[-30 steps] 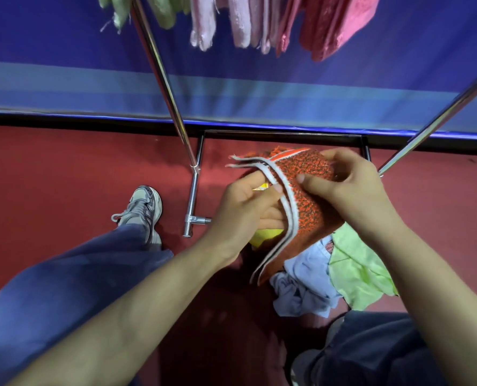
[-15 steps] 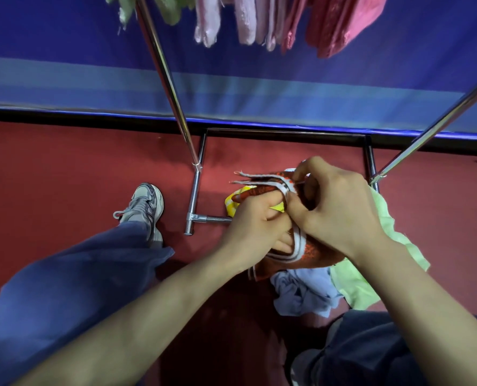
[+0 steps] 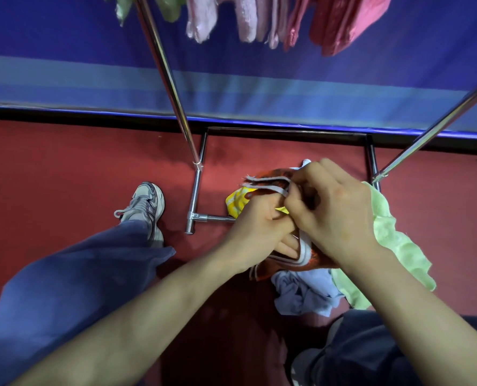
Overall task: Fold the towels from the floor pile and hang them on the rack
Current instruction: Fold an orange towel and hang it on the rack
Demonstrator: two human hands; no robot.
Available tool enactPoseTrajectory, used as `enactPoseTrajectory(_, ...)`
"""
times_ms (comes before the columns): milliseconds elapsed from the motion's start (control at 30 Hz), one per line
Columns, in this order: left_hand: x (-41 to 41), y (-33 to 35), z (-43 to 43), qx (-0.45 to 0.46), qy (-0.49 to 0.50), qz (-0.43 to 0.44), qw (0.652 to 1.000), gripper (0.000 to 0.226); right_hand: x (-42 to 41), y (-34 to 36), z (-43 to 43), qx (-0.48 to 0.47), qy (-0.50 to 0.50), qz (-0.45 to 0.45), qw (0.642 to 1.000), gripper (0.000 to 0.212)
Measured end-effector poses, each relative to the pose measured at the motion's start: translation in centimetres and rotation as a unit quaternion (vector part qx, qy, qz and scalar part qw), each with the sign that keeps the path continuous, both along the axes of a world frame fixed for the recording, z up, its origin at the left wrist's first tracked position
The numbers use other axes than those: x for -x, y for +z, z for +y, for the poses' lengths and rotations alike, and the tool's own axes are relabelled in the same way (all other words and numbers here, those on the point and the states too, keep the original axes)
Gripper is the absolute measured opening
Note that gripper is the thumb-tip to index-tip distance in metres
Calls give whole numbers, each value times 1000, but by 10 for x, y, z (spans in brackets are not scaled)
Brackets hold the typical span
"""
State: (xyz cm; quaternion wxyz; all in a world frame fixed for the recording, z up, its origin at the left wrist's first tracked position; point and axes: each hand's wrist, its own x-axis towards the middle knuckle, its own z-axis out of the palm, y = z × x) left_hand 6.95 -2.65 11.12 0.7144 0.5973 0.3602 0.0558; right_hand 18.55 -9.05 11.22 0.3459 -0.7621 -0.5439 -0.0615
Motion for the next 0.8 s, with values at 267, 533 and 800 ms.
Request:
enactPoseTrajectory(267,3,6,5,94,43,-17,995,24,-3,2,2,12,16,109,994,6)
enactPoseTrajectory(533,-2,5,4,87,89,-2,992,34,-2,2,0,18,24,113,993,5)
enactPoseTrajectory(800,-1,1,5,57,84,30,994,34,3,0,0,39,57,75,995,16)
